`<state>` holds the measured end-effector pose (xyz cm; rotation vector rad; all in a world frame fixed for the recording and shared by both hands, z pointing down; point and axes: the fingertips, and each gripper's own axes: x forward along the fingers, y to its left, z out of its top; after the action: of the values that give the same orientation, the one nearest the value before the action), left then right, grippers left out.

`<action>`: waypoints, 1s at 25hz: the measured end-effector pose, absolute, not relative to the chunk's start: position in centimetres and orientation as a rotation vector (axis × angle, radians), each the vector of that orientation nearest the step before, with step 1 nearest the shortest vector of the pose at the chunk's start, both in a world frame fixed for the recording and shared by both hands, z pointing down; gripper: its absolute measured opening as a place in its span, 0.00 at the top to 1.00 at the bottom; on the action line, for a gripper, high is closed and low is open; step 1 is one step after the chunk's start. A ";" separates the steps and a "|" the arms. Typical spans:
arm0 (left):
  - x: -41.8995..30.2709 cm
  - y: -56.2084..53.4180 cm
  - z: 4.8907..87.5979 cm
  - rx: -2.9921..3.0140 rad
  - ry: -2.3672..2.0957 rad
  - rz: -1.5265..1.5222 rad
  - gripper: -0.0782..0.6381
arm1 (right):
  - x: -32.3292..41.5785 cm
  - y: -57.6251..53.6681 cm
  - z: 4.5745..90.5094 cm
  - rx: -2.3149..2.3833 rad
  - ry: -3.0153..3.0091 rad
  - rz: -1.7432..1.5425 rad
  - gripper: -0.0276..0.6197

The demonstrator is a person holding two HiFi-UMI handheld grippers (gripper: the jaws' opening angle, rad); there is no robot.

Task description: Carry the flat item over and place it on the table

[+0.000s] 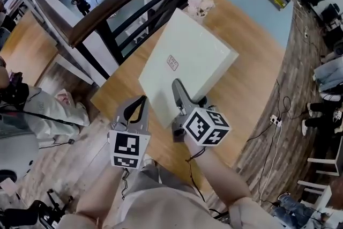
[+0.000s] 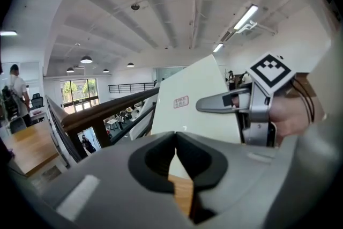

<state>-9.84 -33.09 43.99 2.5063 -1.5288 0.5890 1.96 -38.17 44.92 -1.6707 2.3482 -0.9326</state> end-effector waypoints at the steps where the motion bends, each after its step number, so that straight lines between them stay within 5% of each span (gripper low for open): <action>1: -9.9 -33.6 44.6 2.497 -1.528 0.589 0.89 | 1.7 -38.7 45.9 -1.668 2.341 -0.971 0.53; 25: -12.0 -39.1 55.3 2.313 -1.478 0.707 0.89 | -0.7 -44.3 59.9 -1.559 2.023 -1.567 0.51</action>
<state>-12.01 -39.09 55.30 2.3131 -1.4776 0.7070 -0.67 -44.27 59.91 -1.5588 2.0227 -1.5669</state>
